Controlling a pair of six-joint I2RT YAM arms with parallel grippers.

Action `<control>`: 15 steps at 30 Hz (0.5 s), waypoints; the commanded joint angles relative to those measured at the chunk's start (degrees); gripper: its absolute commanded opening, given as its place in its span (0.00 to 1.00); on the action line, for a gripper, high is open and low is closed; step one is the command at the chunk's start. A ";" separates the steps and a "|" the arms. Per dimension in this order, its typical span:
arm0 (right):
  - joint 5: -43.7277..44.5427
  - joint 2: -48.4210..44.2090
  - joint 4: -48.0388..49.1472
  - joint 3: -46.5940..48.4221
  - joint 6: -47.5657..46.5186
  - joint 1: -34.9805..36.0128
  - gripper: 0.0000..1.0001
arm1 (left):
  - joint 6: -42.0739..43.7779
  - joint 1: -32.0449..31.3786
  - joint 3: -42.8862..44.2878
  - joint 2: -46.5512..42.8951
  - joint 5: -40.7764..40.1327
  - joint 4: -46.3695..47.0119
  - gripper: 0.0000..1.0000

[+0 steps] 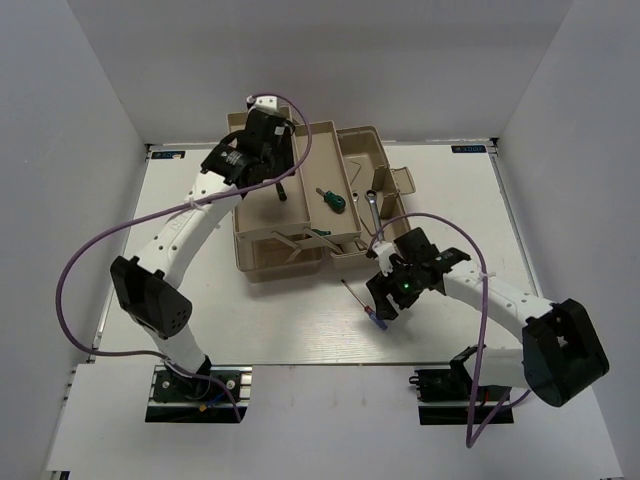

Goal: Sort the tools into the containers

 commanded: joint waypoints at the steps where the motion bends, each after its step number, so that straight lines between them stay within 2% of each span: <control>1: 2.81 0.09 5.54 -1.35 3.49 2.75 0.77 | 1.48 0.51 5.24 -3.97 0.80 -3.38 0.71; 5: 5.53 0.35 9.50 -3.90 5.07 5.65 0.75 | 1.48 1.04 4.46 -11.17 -1.83 -7.15 0.74; 8: 8.60 1.67 11.26 -4.78 5.78 7.93 0.72 | -1.59 1.57 -0.45 -19.51 -4.82 -11.28 0.76; 12: 12.22 3.95 14.68 -4.43 7.01 10.48 0.68 | -10.44 2.09 -16.41 -33.75 -5.98 -15.06 0.77; 15: 16.25 5.44 15.83 -4.43 7.10 13.37 0.62 | -18.52 2.09 -23.20 -42.08 -6.51 -20.77 0.77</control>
